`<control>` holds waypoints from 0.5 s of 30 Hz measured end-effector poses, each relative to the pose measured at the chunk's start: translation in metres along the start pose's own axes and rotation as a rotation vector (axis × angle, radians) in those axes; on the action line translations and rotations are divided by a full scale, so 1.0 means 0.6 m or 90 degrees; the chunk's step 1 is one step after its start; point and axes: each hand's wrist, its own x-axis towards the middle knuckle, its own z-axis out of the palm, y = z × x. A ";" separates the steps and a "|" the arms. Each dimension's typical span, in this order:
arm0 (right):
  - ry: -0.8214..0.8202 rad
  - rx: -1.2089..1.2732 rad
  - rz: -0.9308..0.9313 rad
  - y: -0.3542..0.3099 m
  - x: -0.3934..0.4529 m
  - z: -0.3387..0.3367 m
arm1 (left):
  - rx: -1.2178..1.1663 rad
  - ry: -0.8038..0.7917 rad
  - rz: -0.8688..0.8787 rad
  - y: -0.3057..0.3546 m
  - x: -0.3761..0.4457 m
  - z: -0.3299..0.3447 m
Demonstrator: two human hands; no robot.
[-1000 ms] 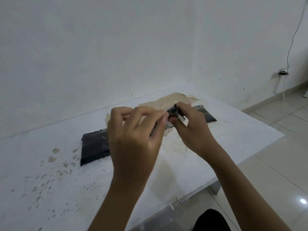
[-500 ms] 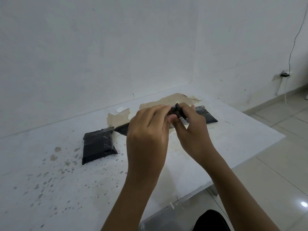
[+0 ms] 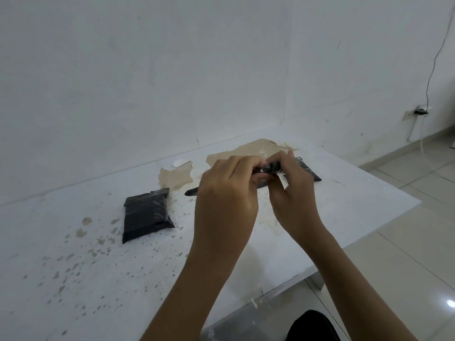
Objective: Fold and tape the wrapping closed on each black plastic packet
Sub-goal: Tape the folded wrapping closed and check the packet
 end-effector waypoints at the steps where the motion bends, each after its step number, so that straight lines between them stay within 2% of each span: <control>1: 0.005 0.015 0.000 0.000 -0.002 -0.001 | -0.014 -0.027 -0.005 -0.003 0.001 -0.002; 4: 0.026 0.056 0.025 0.000 -0.006 -0.004 | -0.056 -0.080 -0.050 -0.022 0.001 -0.011; 9: 0.025 0.075 0.034 -0.005 -0.005 -0.001 | -0.016 0.046 0.032 -0.047 -0.002 -0.017; 15: 0.036 0.109 0.032 -0.009 -0.004 0.002 | 0.020 0.064 0.095 -0.057 -0.004 -0.016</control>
